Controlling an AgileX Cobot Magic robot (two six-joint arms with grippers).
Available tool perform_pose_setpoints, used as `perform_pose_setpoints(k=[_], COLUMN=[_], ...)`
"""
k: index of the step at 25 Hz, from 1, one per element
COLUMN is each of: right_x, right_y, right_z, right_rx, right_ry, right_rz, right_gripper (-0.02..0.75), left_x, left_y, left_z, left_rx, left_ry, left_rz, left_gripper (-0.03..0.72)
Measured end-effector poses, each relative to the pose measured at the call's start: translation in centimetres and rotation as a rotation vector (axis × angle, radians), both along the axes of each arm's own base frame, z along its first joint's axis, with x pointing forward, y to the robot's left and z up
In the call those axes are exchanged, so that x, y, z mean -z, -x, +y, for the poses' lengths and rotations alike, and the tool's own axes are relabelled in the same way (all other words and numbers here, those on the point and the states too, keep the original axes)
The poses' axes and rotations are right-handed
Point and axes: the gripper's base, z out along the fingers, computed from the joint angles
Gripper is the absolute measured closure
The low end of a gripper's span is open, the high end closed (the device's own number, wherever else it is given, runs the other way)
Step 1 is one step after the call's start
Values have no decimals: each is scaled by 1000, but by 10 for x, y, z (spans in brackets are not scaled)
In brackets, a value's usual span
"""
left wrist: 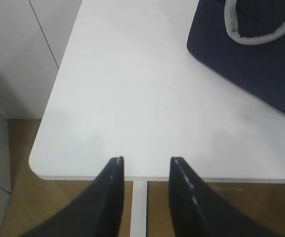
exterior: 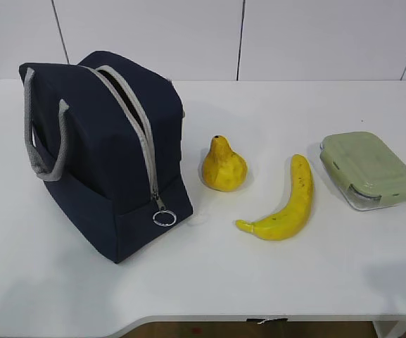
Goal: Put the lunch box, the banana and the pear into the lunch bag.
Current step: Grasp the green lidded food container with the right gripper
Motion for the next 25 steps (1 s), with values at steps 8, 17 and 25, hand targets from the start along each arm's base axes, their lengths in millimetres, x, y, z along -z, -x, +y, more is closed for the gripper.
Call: perform_pose_setpoints(k=[8,17,25], right_x=[-40,-113,-142], right_y=[0,-67,-162], right_z=[-3,-8,-12], right_rx=[19,40,39], right_ry=[29,39,34], right_rz=[-48,-131,25], right_gripper=[161,161,161], left_x=[0,0,0], left_y=[0,0,0], left_z=[0,0,0], left_rx=[0,0,0], left_ry=[0,0,0], left_rz=[0,0,0], left_gripper=[452,451,451])
